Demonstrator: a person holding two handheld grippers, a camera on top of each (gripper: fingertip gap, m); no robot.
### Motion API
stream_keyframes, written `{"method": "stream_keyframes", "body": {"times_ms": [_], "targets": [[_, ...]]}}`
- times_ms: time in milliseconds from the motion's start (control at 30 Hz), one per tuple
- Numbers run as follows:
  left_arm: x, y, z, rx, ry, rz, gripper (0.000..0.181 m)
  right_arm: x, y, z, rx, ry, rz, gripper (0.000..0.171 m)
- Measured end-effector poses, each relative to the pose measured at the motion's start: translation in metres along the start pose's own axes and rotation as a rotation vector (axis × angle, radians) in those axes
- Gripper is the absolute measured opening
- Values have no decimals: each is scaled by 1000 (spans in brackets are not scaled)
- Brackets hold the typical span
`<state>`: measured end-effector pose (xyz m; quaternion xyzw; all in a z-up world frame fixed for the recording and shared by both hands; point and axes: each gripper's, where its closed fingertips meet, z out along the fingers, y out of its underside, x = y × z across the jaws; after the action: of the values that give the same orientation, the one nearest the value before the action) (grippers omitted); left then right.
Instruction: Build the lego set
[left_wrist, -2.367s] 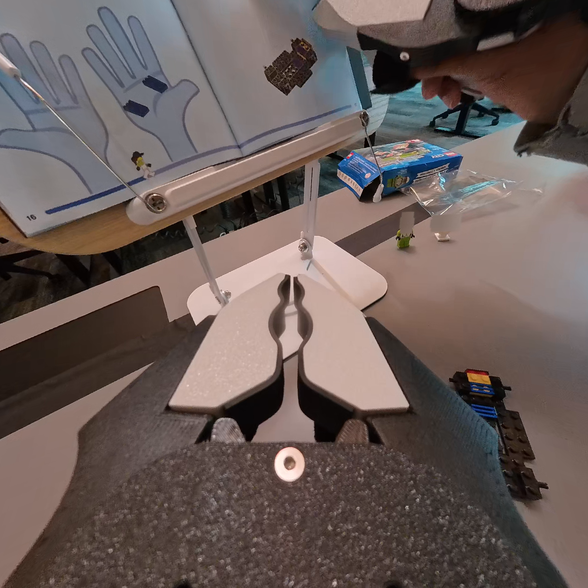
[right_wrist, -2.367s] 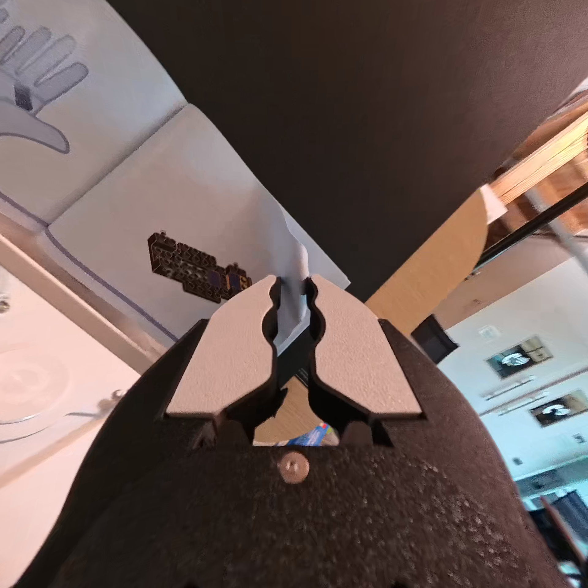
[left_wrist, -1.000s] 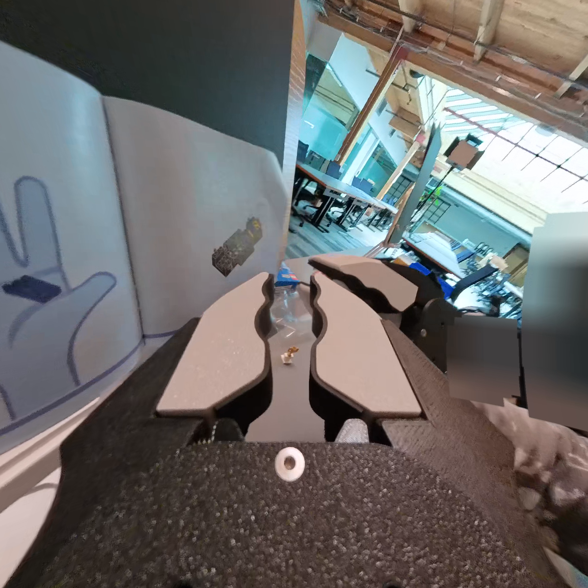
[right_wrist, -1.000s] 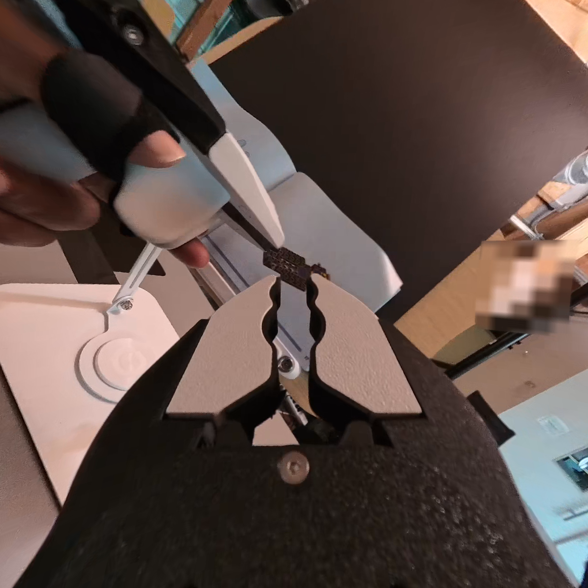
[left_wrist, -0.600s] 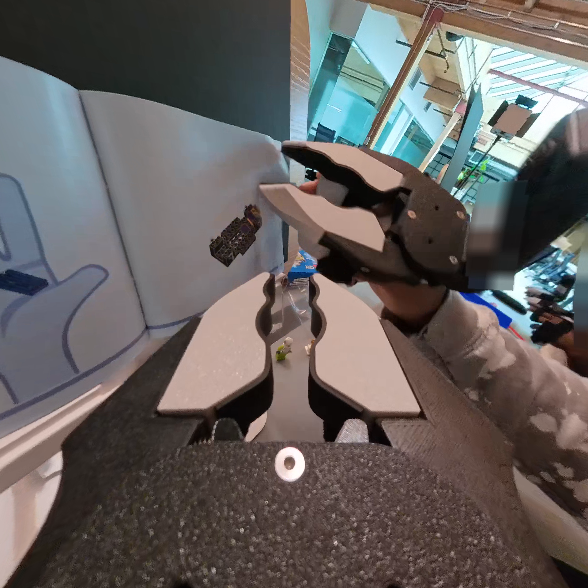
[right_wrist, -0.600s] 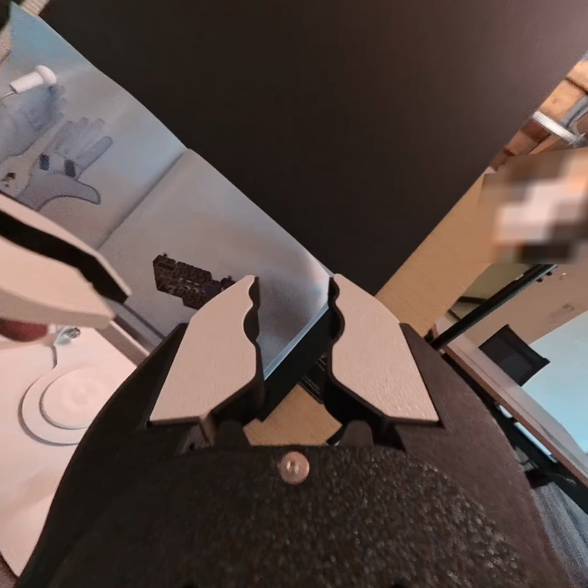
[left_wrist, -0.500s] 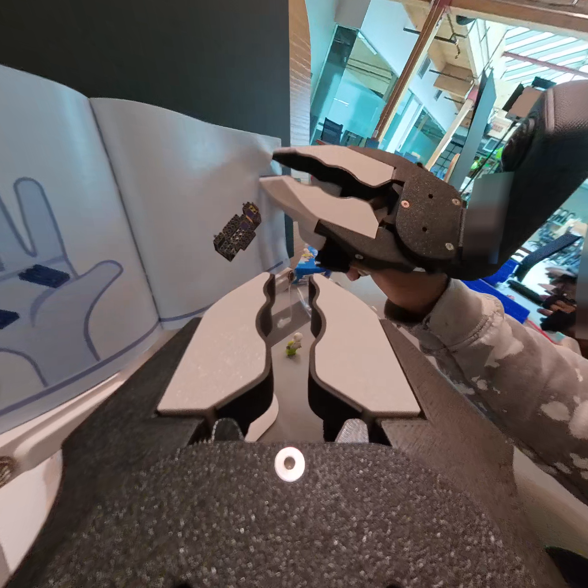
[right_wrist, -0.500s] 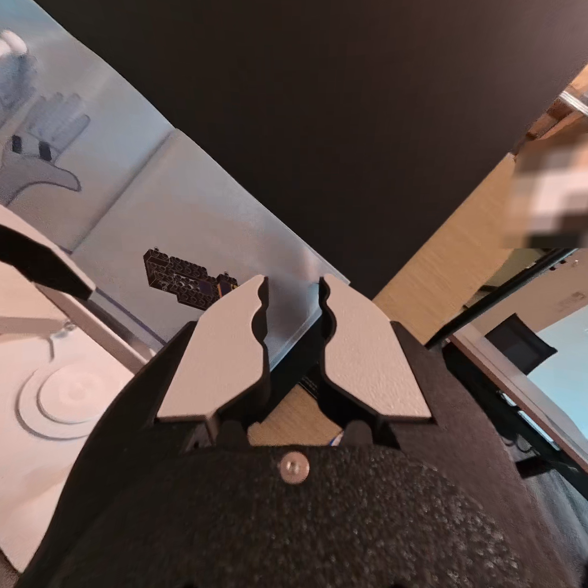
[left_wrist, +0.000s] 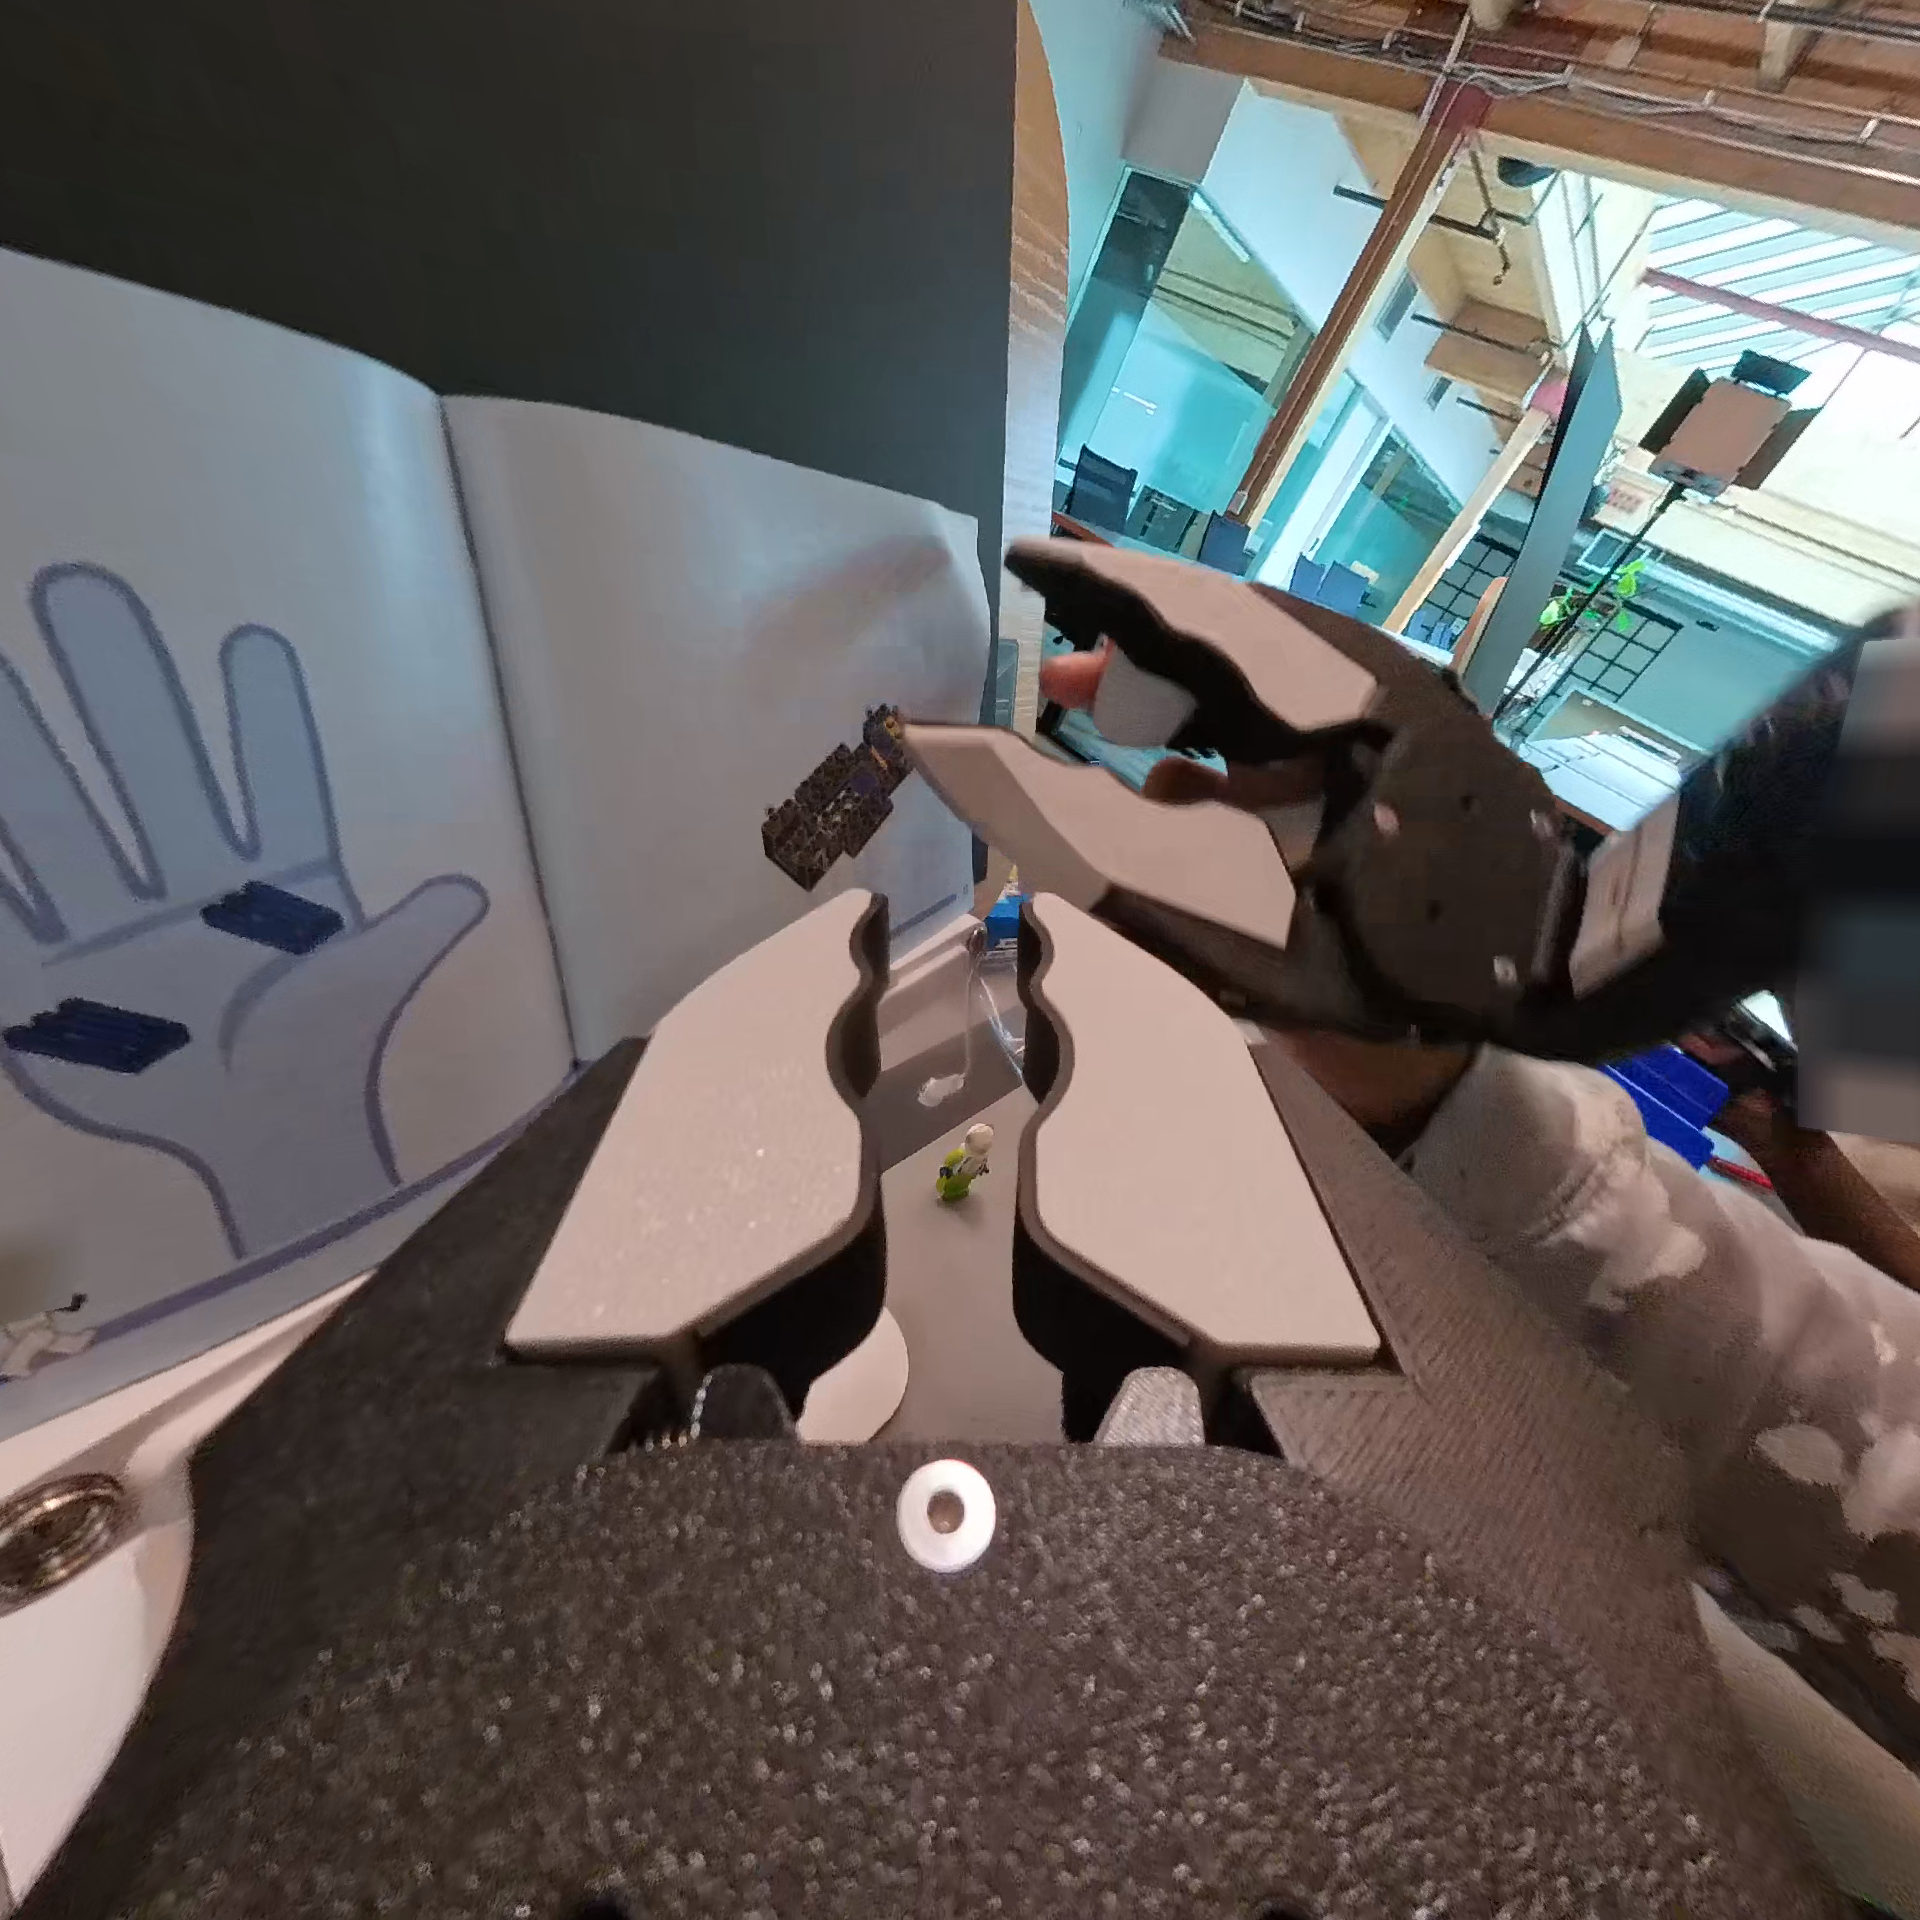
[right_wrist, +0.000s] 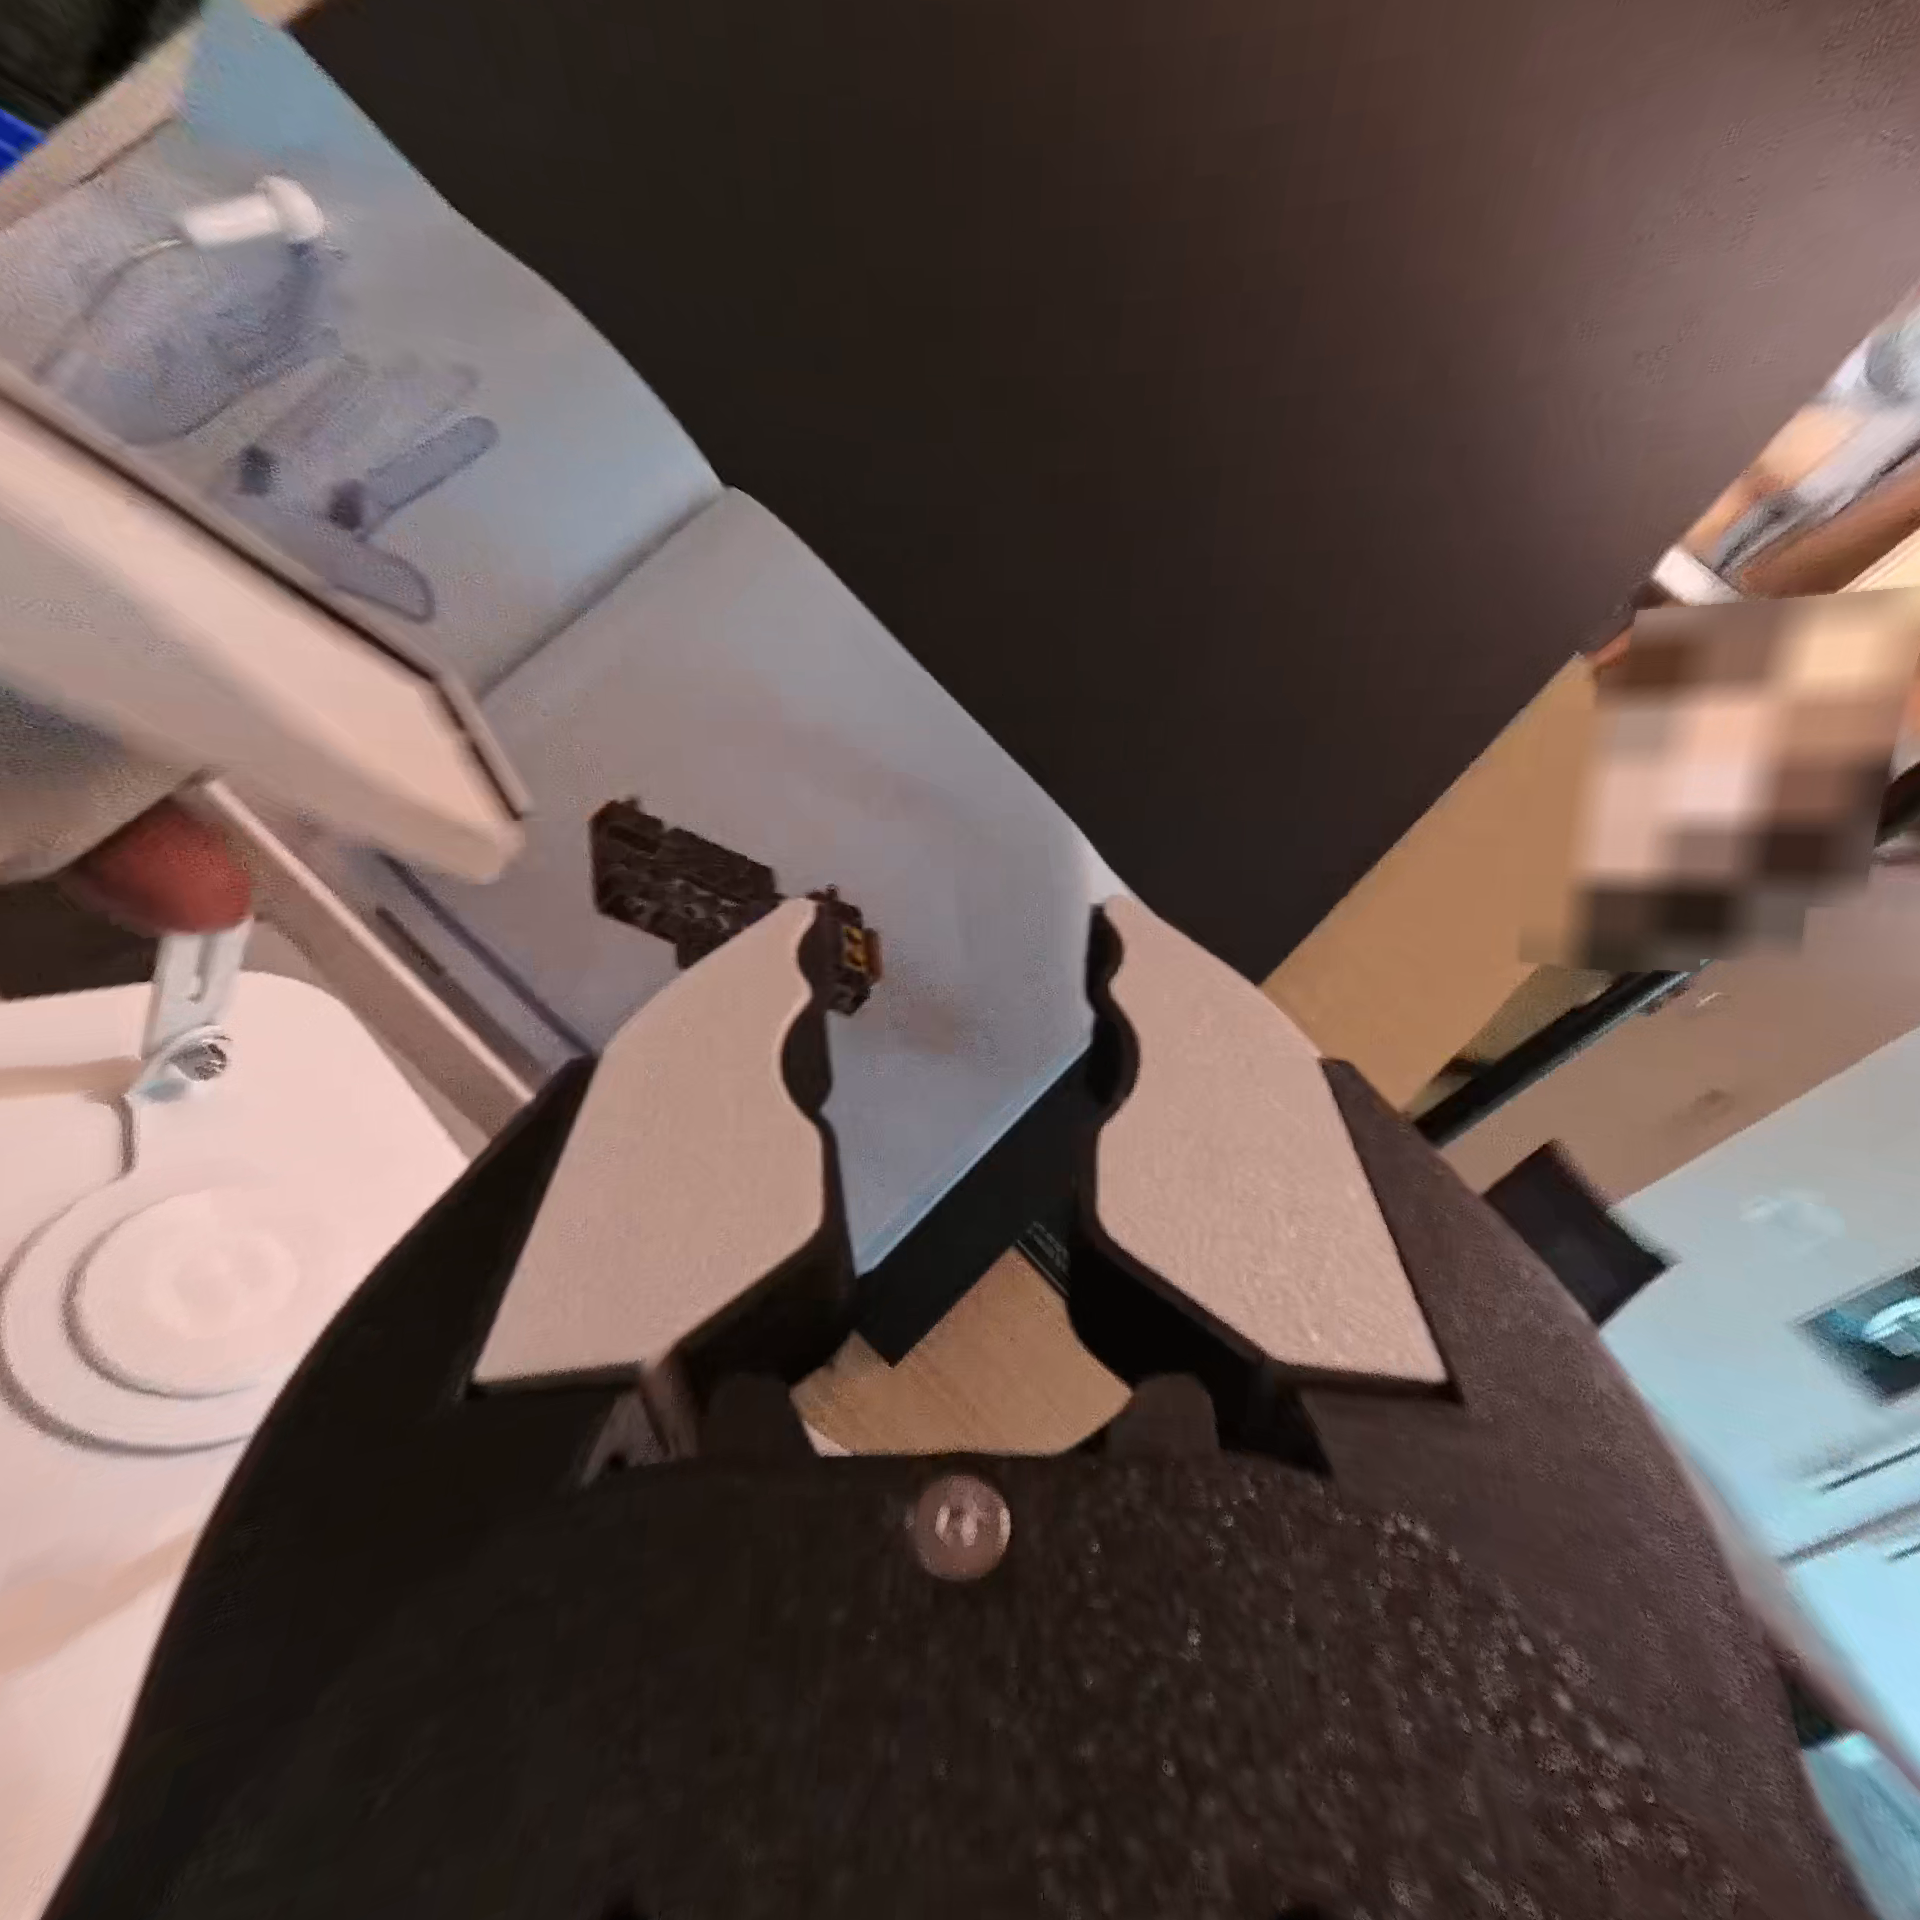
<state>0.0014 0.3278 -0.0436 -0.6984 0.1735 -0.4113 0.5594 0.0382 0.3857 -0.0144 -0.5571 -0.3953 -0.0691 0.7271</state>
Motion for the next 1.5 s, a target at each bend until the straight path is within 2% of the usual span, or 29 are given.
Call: {"method": "stream_keyframes", "body": {"times_ms": [67,133,267,400,533,633,667,1000,1167,1500], "targets": [[0,2,0,-6,-2,-1,23,3,6,8,-45,-52,81,55],[-1,4,-1,-12,-5,3,23,3,11,14,-77,-91,115,52],[-3,4,-4,-18,-17,21,23,14,16,15,-111,-72,160,23],[-3,5,-2,-21,-23,21,22,9,18,13,-124,-71,119,0],[-4,9,-3,-29,-34,33,22,9,12,7,-97,-73,134,3],[-4,13,-4,-35,-41,39,22,15,10,8,-104,-70,140,42],[-4,15,-5,-37,-40,36,22,14,12,10,-122,-78,136,43],[-6,35,-21,-42,-43,28,21,17,19,15,-157,-48,121,15],[-10,31,-25,-26,-46,14,21,10,4,4,-71,11,3,3],[1,-3,-17,38,3,-10,25,-27,-16,-28,99,121,-324,2]]}}
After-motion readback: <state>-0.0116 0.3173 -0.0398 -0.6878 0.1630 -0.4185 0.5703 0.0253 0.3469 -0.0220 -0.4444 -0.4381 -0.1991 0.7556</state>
